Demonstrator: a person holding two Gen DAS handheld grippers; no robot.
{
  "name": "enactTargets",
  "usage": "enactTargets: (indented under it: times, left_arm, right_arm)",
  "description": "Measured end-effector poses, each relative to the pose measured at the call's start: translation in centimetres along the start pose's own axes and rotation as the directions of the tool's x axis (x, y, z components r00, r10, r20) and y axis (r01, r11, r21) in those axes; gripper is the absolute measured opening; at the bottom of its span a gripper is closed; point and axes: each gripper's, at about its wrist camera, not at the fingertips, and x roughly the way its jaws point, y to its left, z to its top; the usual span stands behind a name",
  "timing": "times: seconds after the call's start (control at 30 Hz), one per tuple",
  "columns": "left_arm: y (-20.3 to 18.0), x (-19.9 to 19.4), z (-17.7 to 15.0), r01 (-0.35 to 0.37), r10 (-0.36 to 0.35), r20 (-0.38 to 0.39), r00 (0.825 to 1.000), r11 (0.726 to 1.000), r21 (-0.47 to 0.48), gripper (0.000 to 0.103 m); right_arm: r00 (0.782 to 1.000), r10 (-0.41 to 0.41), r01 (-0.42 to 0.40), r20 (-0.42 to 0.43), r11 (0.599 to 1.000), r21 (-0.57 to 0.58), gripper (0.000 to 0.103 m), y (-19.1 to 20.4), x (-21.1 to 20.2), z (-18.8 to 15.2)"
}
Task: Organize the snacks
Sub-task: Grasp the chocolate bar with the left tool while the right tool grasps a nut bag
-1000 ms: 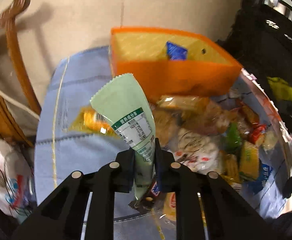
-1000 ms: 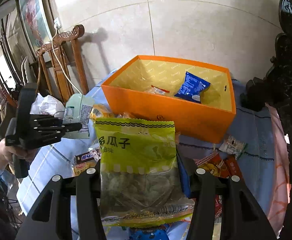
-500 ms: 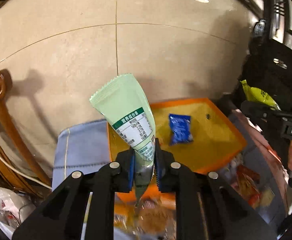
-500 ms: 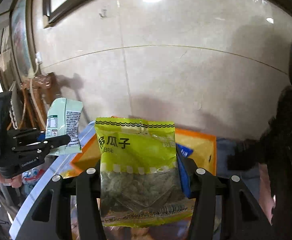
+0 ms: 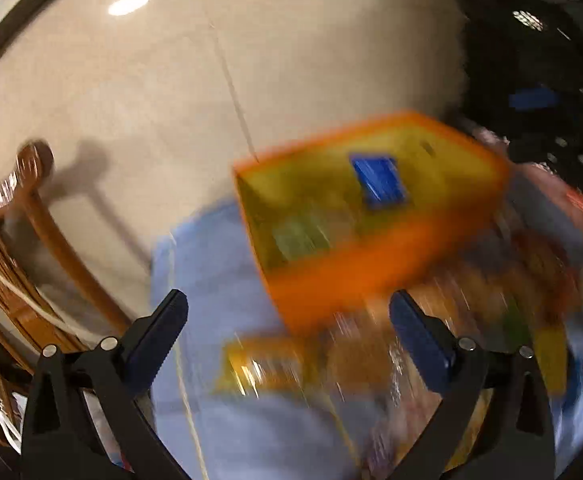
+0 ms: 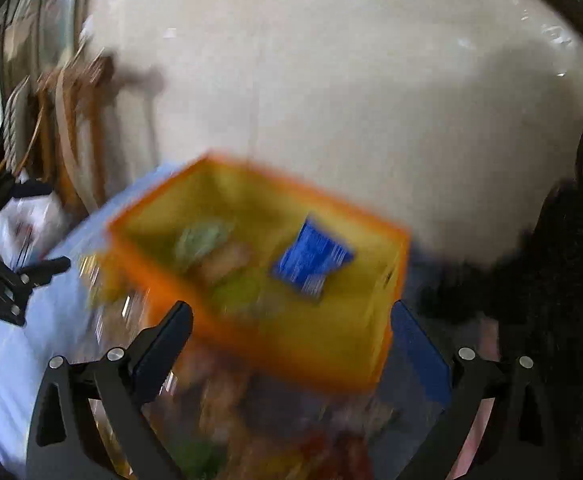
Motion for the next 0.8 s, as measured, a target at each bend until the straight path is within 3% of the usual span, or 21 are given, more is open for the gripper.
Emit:
enactTargets:
  times: [0.13,0.2,0.23,0.43,0.6,0.63,0.67,0.7,0.73,0.77,0.8]
  left_arm:
    - [-2.6,0.2,-6.6,0.047,-0.041,-0.093,0.995,0.996,0.074,0.099]
    - [-3.0,0.9,-8.5,0.047,-0.041,-0.095,0.995,0.997,0.055,0.099]
    - [-3.0,1.6,-9.2,0.086,-0.081,-0.109,0.991,0.996,0.036,0.099]
    - [-3.6,5.1,-11.2,0.163,-0.154,-0.153,0.976,0.985,0.049,0.098]
    - [-2.3,6.9,-12.1,0.245,-0.252,-0.157,0.955,0.967,-0.064,0.099]
    - [-1.8,7.5,-12.4,0.232,-0.247,-0.155,0.957,0.967,-0.109,0.099]
    - [-1.5,7.7,-12.9,0.213,-0.235,-0.17,0.957,0.967,-0.139,0.097]
    - [-1.4,7.8,-13.3,0.205,-0.232,-0.166,0.959,0.965,-0.162,0.09]
    - [-1.8,7.1,-13.3,0.178,-0.195,-0.148,0.97,0.976,-0.124,0.059]
    - [-2.0,6.6,-13.1,0.191,-0.206,-0.153,0.967,0.976,-0.108,0.019]
    - [-2.3,6.2,-12.9,0.185,-0.203,-0.181,0.962,0.976,-0.111,0.017]
  right_arm:
    - [0.992,0.035,-0.036,-0.118,0.999,-0.008,0.099,2.8,2.1,-4.3]
    - [0.983,-0.02,0.018,-0.181,1.0,-0.014,0.099,3.7,4.4,-5.8]
    - [0.98,-0.045,0.038,-0.194,0.999,-0.037,0.099,4.2,5.3,-6.5]
    - [0.972,-0.088,0.069,-0.22,0.993,-0.092,0.099,5.3,9.4,-7.4]
    - [0.971,-0.033,0.025,-0.237,0.999,-0.035,0.099,4.8,11.6,-7.7]
    - [0.971,-0.021,0.017,-0.24,1.0,-0.021,0.094,4.8,12.0,-7.8]
    - [0.968,0.013,-0.012,-0.252,1.0,0.006,0.056,4.8,12.2,-8.0]
    - [0.959,0.084,-0.074,-0.272,0.996,0.047,0.039,4.9,12.4,-8.1]
    - [0.955,0.097,-0.081,-0.281,0.995,0.065,0.038,5.2,12.4,-8.3]
    - [0.958,0.05,-0.046,-0.283,0.999,0.02,0.035,5.9,12.1,-8.4]
    - [0.96,0.022,-0.028,-0.28,0.999,-0.019,0.034,6.7,11.7,-8.5]
